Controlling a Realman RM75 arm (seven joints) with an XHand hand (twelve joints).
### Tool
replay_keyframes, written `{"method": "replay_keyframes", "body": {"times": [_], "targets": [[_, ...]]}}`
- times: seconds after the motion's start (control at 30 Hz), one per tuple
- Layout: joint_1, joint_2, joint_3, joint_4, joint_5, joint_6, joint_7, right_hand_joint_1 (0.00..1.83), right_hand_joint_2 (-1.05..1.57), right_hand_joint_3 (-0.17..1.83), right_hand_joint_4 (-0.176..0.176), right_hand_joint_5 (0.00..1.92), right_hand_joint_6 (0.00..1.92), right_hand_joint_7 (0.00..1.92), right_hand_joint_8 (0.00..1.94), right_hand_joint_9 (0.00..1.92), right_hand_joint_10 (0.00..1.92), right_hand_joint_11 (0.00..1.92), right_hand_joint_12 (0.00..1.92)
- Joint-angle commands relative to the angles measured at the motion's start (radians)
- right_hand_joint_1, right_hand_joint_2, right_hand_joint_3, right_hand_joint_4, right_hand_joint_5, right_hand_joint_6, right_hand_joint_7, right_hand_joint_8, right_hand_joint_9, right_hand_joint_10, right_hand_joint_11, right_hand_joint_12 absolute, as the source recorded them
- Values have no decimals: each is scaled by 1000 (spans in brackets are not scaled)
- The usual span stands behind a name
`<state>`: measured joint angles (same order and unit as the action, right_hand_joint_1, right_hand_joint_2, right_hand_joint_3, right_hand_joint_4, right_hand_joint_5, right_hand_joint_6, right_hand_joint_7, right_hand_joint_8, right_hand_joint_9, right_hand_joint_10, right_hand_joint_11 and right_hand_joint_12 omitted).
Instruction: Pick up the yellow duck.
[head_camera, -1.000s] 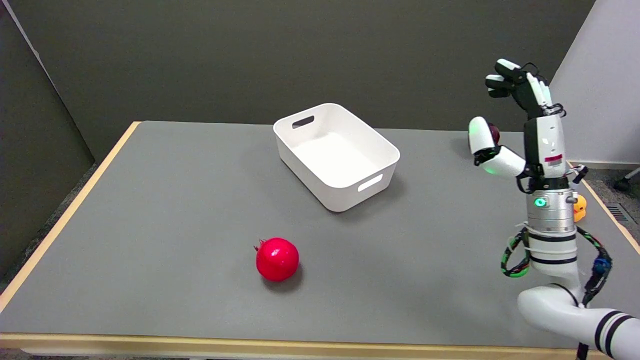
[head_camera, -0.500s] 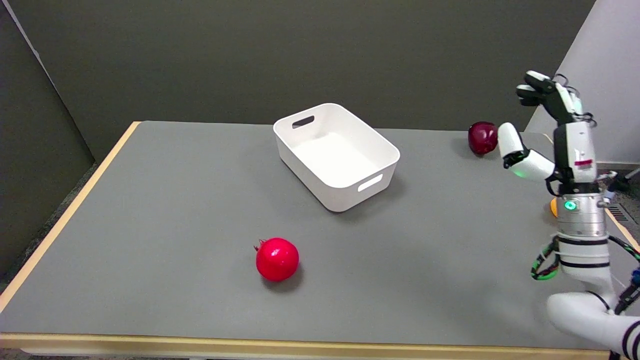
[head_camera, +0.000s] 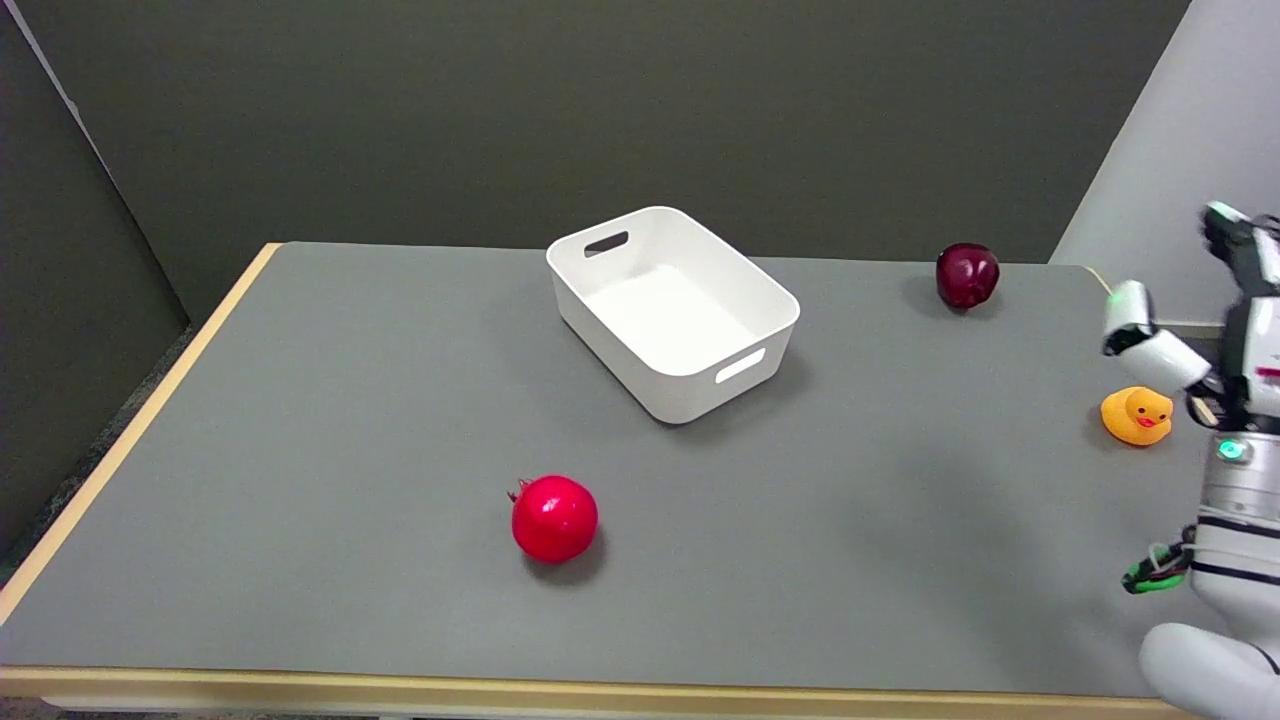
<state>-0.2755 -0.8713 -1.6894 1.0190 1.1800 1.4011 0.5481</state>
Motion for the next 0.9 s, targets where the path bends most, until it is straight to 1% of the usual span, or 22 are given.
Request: {"method": "replay_keyframes", "body": {"times": [0.03,0.27,0.5,0.67,0.9], "targets": [[-66,-84,-34,-9,463,22,-203,550,643,958,-61,216,472,258,469,165,767,-1,1104],[-36,-66,-84,-44,456,-24,-196,564,629,960,-64,193,458,230,457,141,746,-1,1076],[6,-46,-85,-80,435,-160,-199,561,622,958,-67,190,457,227,453,136,743,-1,1074],[46,-52,-86,-130,439,-261,-203,558,621,959,-77,190,458,238,458,128,737,-1,1080],[84,-60,-98,-183,445,-299,-201,560,616,959,-81,186,457,241,459,116,724,-1,1080]]}}
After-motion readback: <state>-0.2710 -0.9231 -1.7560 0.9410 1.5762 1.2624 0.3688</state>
